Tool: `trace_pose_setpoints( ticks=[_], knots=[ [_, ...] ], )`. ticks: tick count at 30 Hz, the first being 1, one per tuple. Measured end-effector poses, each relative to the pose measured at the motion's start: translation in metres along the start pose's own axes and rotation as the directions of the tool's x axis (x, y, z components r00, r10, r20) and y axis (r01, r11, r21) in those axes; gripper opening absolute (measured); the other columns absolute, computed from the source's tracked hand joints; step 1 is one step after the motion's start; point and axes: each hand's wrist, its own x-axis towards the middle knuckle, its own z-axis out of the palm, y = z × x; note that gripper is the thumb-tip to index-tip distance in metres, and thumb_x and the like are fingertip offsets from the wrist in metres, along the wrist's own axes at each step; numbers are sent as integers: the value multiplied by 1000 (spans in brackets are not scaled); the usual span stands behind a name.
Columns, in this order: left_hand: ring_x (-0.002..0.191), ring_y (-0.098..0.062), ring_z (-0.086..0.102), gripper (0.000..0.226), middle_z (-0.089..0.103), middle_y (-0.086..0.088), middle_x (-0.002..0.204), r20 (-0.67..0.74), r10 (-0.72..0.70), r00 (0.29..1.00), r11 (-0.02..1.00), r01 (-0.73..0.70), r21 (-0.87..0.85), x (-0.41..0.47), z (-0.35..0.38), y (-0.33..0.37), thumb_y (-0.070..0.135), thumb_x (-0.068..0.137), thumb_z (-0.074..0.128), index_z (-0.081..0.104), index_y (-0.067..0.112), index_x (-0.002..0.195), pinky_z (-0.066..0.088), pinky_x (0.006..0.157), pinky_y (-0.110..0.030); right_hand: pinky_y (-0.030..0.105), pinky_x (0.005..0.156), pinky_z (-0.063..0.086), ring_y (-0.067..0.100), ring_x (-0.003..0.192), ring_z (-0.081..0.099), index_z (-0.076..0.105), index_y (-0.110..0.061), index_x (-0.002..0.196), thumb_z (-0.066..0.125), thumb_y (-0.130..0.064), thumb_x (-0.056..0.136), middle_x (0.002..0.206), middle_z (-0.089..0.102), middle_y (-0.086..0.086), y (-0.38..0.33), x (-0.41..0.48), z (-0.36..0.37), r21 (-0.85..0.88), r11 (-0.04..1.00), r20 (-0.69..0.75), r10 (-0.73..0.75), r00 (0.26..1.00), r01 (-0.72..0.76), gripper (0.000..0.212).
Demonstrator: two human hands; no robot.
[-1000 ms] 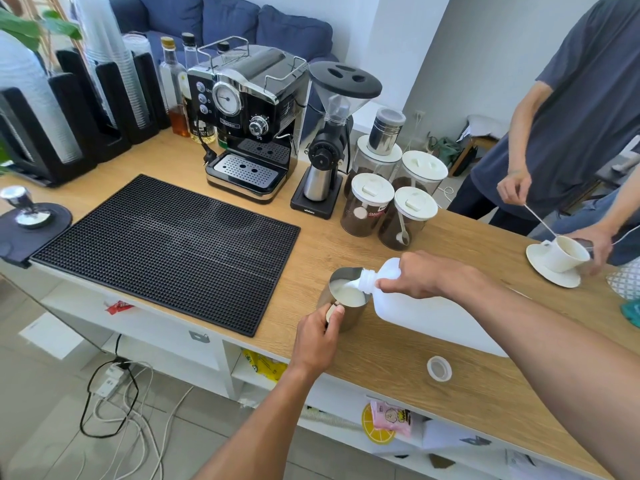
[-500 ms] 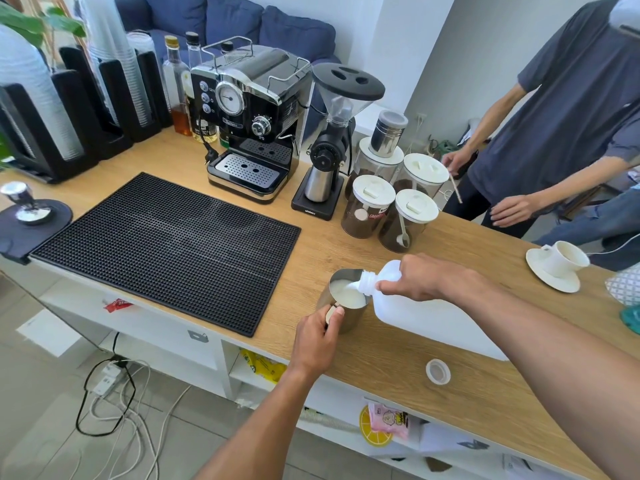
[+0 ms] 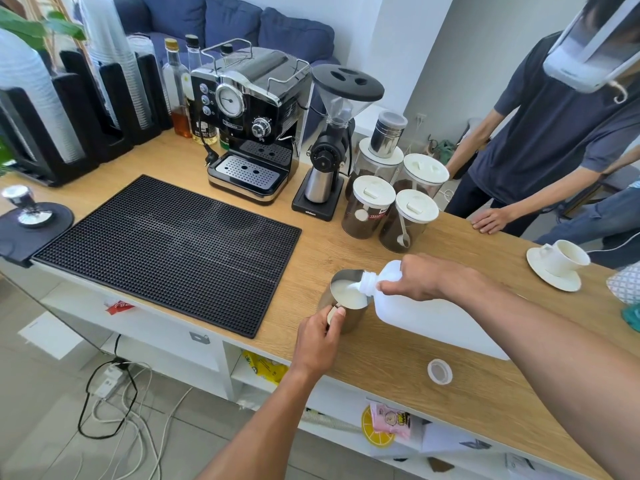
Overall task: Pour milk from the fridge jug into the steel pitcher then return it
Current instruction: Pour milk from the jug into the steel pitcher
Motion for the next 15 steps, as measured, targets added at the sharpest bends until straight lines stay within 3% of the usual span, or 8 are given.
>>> trace_pose_setpoints(
  ticks=[15],
  knots=[
    [52, -7, 29, 42, 35, 11, 55, 7, 4, 1000, 1000, -4, 6, 0, 0, 2, 36, 103, 45, 37, 25, 63, 25, 51, -33, 30, 54, 31, 16, 56, 42, 47, -16, 68, 52, -64, 86, 66, 48, -1, -1, 1, -1, -3, 1000, 2, -4, 1000, 4, 52]
  ],
)
